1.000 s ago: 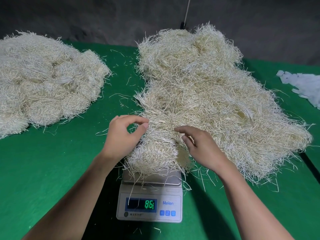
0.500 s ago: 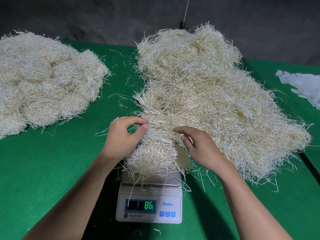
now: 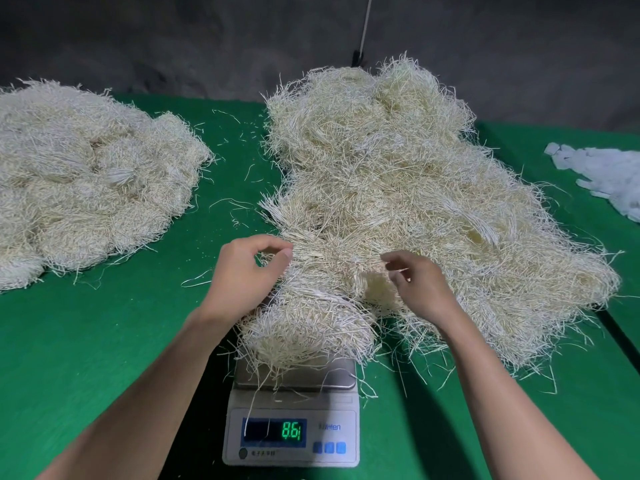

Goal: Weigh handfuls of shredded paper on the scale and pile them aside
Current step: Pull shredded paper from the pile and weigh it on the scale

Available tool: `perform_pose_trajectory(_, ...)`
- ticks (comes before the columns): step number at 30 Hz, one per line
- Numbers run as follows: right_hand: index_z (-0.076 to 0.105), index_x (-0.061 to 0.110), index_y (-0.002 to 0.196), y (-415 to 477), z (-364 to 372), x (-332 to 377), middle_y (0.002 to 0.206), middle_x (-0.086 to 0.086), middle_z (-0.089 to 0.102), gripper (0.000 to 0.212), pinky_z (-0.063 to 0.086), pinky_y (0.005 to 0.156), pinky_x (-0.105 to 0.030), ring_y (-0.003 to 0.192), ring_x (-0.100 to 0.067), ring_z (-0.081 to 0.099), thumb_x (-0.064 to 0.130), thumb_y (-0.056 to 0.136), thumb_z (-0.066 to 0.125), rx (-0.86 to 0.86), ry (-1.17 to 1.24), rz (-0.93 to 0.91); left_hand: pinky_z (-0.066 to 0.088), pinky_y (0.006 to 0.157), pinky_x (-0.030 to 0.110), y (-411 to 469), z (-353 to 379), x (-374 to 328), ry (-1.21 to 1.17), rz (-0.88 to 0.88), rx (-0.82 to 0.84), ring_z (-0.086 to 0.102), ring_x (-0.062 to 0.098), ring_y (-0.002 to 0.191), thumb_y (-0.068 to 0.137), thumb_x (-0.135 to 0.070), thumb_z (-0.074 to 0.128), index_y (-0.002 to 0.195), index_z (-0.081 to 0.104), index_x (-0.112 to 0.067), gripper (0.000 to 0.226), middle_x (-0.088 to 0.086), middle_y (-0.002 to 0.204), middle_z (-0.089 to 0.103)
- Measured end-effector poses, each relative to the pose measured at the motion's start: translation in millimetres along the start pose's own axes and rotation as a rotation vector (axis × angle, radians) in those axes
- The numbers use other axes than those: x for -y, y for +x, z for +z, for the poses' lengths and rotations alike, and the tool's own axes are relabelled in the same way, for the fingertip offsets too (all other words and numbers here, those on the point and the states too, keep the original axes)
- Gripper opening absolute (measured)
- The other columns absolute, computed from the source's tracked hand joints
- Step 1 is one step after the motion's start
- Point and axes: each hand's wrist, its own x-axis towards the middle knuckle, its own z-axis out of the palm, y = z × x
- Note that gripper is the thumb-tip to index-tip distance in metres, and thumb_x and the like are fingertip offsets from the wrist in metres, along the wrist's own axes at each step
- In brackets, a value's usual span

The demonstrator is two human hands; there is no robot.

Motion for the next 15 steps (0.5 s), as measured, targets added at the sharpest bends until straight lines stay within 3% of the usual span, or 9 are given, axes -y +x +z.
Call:
perform_pose_trajectory(4, 0.058, 0.01, 0.124, 29.6, -6.0, -19.9, 0.121, -0.009, 0.062, 0.035, 0.045, 0.089, -0.023, 0.102, -0.018, 0.059, 0.0, 0.09, 0.055, -0.044, -0.035, 0.088, 0.037, 0.059, -0.005, 21.3, 12.7, -9.6, 0.008, 0.011, 0.049, 0.058, -0.019, 0.075, 0.089, -0.022, 0.063, 0.09, 0.068, -0.032, 0.011, -0.025, 0.09, 0.062)
perform_pose_trajectory(8, 0.058, 0.014, 0.123, 61.3, 15.7, -27.2, 0.128, -0.006, 0.058, 0.038, 0.046, 0.099, -0.029, 0.112, -0.018, 0.056, -0.001, 0.087, 0.056, 0.089, -0.165, -0.003, 0.035, 0.066, -0.006, 48.6, 32.8, -19.8, 0.064, 0.039, 0.068, 0.053, -0.023, 0.08, 0.088, -0.022, 0.065, 0.091, 0.07, -0.029, 0.01, -0.029, 0.085, 0.061)
perform_pose_trajectory(10, 0.052, 0.02, 0.128, 74.6, 32.4, -30.3, 0.13, -0.005, 0.053, 0.046, 0.048, 0.092, -0.027, 0.104, -0.016, 0.055, 0.011, 0.084, 0.064, 0.165, -0.247, -0.031, 0.035, 0.066, -0.006, 61.5, 42.7, -24.6, 0.062, 0.03, 0.09, 0.054, -0.021, 0.079, 0.088, -0.02, 0.065, 0.089, 0.069, -0.03, 0.01, -0.027, 0.085, 0.062)
perform_pose_trajectory(13, 0.036, 0.022, 0.137, 90.1, 61.8, -38.3, 0.144, -0.01, 0.035, 0.074, 0.053, 0.084, -0.035, 0.106, -0.025, 0.057, 0.053, 0.077, 0.066, 0.25, -0.512, -0.021, 0.037, 0.065, -0.005, 77.2, 55.9, -30.5, 0.092, 0.021, 0.111, 0.055, -0.019, 0.075, 0.088, -0.019, 0.065, 0.087, 0.068, -0.031, 0.013, -0.025, 0.084, 0.062)
perform_pose_trajectory(15, 0.03, 0.02, 0.139, 96.9, 74.5, -44.1, 0.15, -0.016, 0.025, 0.074, 0.054, 0.074, -0.032, 0.097, -0.025, 0.059, 0.042, 0.079, 0.068, 0.295, -0.635, -0.041, 0.038, 0.064, -0.003, 85.8, 63.0, -32.9, 0.093, 0.012, 0.111, 0.056, -0.017, 0.072, 0.088, -0.017, 0.066, 0.084, 0.067, -0.031, 0.015, -0.023, 0.083, 0.063)
